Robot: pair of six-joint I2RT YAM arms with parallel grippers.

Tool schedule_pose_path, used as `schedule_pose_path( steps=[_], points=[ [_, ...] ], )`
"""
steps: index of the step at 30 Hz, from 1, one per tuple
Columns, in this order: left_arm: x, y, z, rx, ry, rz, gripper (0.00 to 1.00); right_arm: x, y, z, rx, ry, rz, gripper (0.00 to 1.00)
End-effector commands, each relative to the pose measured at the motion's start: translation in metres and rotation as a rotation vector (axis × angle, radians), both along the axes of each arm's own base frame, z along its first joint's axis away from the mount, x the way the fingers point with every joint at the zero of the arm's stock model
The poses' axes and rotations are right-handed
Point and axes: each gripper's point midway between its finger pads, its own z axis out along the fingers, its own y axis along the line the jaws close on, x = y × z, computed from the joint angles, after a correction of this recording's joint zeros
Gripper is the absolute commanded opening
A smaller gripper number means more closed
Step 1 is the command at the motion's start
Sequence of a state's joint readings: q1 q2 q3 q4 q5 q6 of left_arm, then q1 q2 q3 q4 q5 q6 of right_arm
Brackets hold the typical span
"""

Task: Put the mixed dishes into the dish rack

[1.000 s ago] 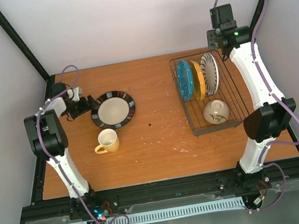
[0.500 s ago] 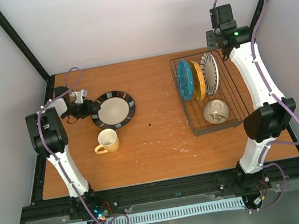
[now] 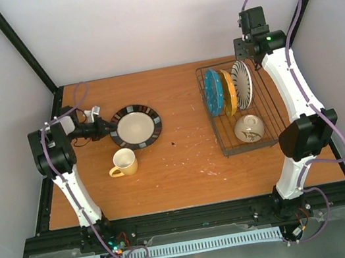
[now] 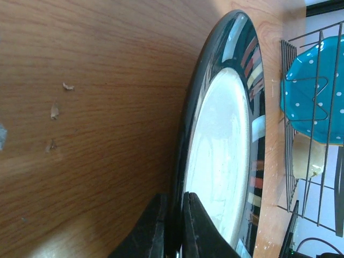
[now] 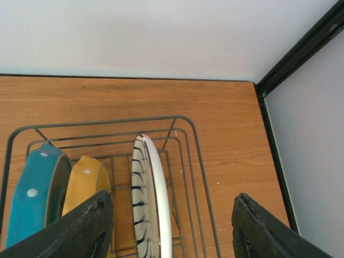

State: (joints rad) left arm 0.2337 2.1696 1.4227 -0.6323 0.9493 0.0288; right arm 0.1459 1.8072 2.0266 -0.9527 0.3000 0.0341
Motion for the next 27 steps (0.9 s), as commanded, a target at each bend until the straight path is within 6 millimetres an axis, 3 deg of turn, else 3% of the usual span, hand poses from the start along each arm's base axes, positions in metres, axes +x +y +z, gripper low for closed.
schedule_pose_path(
  steps=[1, 4, 8, 9, 10, 14, 16, 20, 27],
  points=[
    [0.012, 0.007, 0.004, 0.116, -0.054, -0.03, 0.01, 0.007, 0.018, 0.005, 0.064, -0.021, 0.066, 0.59],
    [0.037, 0.005, 0.061, 0.071, -0.203, -0.012, 0.01, 0.012, 0.05, 0.006, 0.181, -0.03, 0.206, 0.59],
    [0.06, -0.003, 0.15, -0.039, -0.396, 0.003, 0.01, 0.012, 0.124, 0.01, 0.42, 0.002, 0.506, 0.57],
    [0.063, -0.005, 0.17, -0.072, -0.438, 0.0, 0.01, 0.011, 0.144, 0.006, 0.476, 0.03, 0.573, 0.58],
    [0.064, -0.007, 0.19, -0.101, -0.474, -0.002, 0.01, 0.009, 0.163, 0.014, 0.525, 0.03, 0.646, 0.58],
    [0.06, -0.014, 0.253, -0.187, -0.585, -0.02, 0.01, 0.0, 0.223, -0.009, 0.693, 0.15, 0.826, 0.59],
    [0.056, -0.017, 0.272, -0.212, -0.613, -0.035, 0.01, -0.006, 0.245, -0.022, 0.778, 0.212, 0.888, 0.59],
    [0.046, -0.025, 0.297, -0.245, -0.656, -0.061, 0.01, -0.013, 0.265, -0.033, 0.892, 0.28, 0.958, 0.61],
    [0.032, -0.052, 0.305, -0.27, -0.667, -0.093, 0.01, -0.018, 0.279, -0.032, 1.015, 0.322, 1.014, 0.71]
  ],
)
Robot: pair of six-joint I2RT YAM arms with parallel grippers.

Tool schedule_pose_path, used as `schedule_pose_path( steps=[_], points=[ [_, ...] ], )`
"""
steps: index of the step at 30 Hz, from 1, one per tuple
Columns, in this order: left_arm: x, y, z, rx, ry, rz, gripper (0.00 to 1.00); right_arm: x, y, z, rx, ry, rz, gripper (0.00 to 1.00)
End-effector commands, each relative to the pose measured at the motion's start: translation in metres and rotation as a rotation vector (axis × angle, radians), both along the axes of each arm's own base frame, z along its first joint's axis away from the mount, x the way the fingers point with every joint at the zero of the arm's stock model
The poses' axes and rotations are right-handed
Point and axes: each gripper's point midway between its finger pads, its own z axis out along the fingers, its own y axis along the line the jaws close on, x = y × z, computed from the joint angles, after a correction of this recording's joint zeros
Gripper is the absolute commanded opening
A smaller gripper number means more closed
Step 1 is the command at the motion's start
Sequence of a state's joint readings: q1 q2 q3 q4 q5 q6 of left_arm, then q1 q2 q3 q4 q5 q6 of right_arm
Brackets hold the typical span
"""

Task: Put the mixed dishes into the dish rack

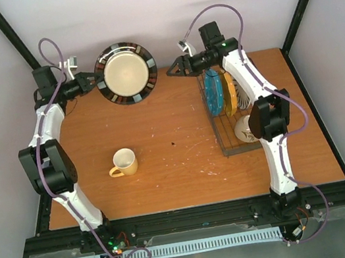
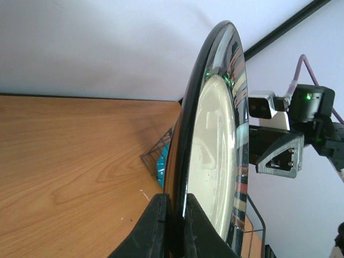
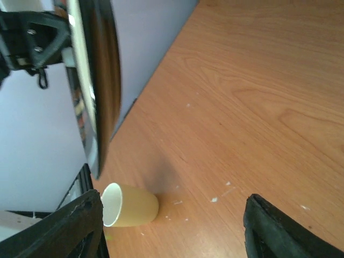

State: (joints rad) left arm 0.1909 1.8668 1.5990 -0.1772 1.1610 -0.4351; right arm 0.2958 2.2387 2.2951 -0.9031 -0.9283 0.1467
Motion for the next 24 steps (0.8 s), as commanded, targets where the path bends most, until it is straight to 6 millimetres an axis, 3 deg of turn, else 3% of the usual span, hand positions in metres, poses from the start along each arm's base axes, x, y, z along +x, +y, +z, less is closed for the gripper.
schedule_pose_path(
  steps=[1, 8, 17, 18, 19, 21, 22, 24],
  points=[
    [-0.025, -0.03, 0.044, -0.051, -0.1, -0.12, 0.01, -0.009, 0.012, 0.03, 0.138, 0.003, 0.076, 0.71],
    [-0.03, -0.056, 0.046, -0.067, -0.104, -0.16, 0.01, -0.012, 0.022, 0.03, 0.17, 0.02, 0.105, 0.71],
    [-0.033, -0.075, 0.054, -0.096, -0.119, -0.196, 0.0, -0.019, 0.049, 0.025, 0.213, 0.052, 0.171, 0.68],
    [-0.033, -0.077, 0.054, -0.098, -0.118, -0.201, 0.01, -0.021, 0.054, 0.027, 0.225, 0.055, 0.184, 0.63],
    [-0.033, -0.08, 0.054, -0.099, -0.122, -0.207, 0.01, -0.023, 0.06, 0.032, 0.244, 0.046, 0.204, 0.52],
    [-0.033, -0.088, 0.053, -0.102, -0.117, -0.224, 0.01, -0.027, 0.07, 0.041, 0.276, 0.04, 0.232, 0.15],
    [-0.033, -0.091, 0.052, -0.103, -0.114, -0.232, 0.01, -0.027, 0.073, 0.045, 0.284, 0.031, 0.236, 0.04],
    [-0.031, -0.097, 0.047, -0.104, -0.099, -0.242, 0.01, -0.029, 0.078, 0.054, 0.297, 0.008, 0.243, 0.03]
  ],
)
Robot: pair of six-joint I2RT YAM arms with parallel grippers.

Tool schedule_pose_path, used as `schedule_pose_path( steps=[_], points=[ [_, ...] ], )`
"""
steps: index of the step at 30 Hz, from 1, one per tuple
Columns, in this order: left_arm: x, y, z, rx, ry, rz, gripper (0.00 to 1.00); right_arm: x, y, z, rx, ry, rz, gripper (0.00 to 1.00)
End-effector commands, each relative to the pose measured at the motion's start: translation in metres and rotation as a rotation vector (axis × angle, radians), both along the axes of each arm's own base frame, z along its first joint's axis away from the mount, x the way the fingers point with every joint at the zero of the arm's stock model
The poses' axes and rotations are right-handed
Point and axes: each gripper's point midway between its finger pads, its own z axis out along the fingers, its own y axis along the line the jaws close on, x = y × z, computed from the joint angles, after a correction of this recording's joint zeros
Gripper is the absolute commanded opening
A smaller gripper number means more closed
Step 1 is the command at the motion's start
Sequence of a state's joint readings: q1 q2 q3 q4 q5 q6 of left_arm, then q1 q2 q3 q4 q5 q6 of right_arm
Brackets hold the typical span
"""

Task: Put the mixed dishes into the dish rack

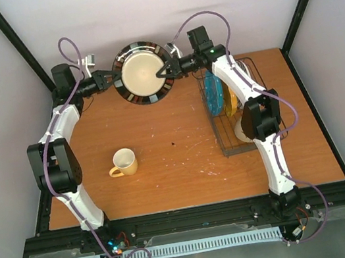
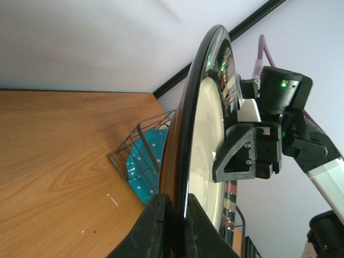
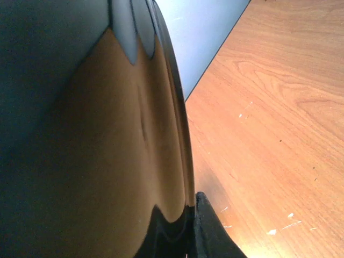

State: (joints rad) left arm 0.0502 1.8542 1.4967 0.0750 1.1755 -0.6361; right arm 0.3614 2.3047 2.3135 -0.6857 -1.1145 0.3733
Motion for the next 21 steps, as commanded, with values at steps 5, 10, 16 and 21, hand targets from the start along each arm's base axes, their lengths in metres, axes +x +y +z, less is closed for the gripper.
schedule_pose_path(
  steps=[5, 10, 16, 21],
  points=[
    [-0.01, -0.026, 0.035, 0.013, -0.093, -0.078, 0.43, -0.005, 0.016, 0.059, 0.079, -0.167, 0.003, 0.03],
    [0.006, -0.013, 0.031, 0.145, -0.109, 0.032, 1.0, 0.018, -0.026, 0.099, 0.047, -0.253, -0.186, 0.03],
    [0.024, 0.039, 0.035, 0.288, -0.137, 0.319, 1.0, 0.041, -0.121, 0.166, -0.05, -0.423, -0.503, 0.03],
    [0.026, 0.083, 0.034, 0.435, -0.178, 0.535, 1.0, 0.039, -0.215, 0.18, -0.396, -0.557, -0.877, 0.03]
  ],
)
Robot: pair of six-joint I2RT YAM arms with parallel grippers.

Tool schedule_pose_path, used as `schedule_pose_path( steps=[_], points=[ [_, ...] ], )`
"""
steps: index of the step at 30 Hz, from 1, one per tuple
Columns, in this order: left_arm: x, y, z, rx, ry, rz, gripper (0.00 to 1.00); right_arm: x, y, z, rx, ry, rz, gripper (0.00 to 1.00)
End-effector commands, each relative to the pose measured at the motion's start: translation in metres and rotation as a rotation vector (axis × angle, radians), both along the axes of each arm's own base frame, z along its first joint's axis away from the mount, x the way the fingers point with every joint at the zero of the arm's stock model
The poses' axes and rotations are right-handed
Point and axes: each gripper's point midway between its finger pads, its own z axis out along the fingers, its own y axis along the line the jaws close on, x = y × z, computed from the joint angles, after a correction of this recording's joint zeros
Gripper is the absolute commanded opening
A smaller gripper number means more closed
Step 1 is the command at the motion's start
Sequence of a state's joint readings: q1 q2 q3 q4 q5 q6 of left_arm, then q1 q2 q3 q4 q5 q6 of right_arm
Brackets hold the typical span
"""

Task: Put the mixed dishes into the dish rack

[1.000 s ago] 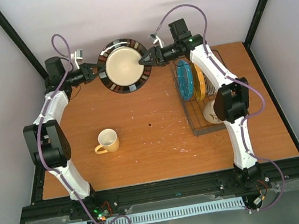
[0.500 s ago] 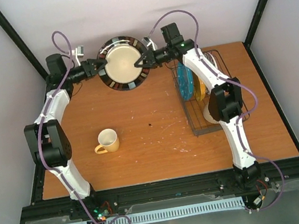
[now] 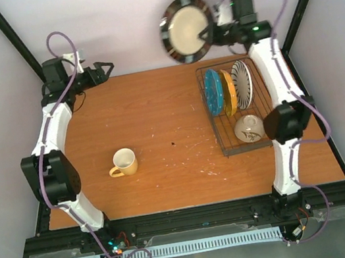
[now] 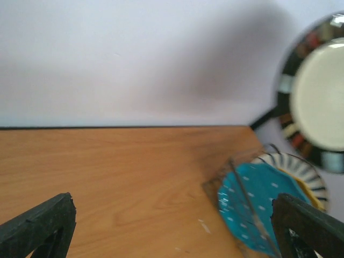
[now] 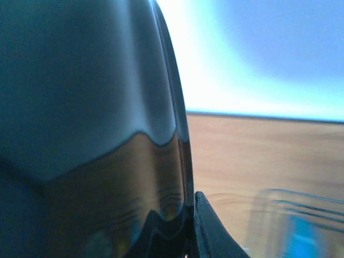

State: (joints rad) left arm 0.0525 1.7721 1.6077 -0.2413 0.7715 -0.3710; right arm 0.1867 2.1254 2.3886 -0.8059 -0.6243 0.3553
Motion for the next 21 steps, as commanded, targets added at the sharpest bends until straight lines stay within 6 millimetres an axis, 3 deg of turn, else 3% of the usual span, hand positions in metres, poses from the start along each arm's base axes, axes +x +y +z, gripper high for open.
schedule_pose_path(
  steps=[1, 5, 9, 14, 21],
  points=[
    [0.001, 0.047, 0.016, 0.178, -0.088, 0.215, 1.0, -0.031, -0.096, 0.108, -0.278, -0.312, -0.367, 0.03],
    [0.003, 0.061, -0.007, 0.208, -0.029, 0.231, 1.0, -0.047, -0.16, 0.109, -0.455, -0.3, -0.607, 0.03],
    [0.006, 0.062, -0.022, 0.195, 0.002, 0.222, 1.0, -0.065, -0.201, 0.103, -0.59, -0.279, -0.743, 0.03],
    [0.01, 0.058, -0.037, 0.17, 0.037, 0.202, 1.0, -0.078, -0.235, 0.075, -0.758, -0.177, -0.852, 0.03],
    [0.01, 0.059, -0.046, 0.184, 0.055, 0.196, 1.0, -0.084, -0.259, 0.038, -0.851, -0.058, -0.856, 0.03]
  ],
)
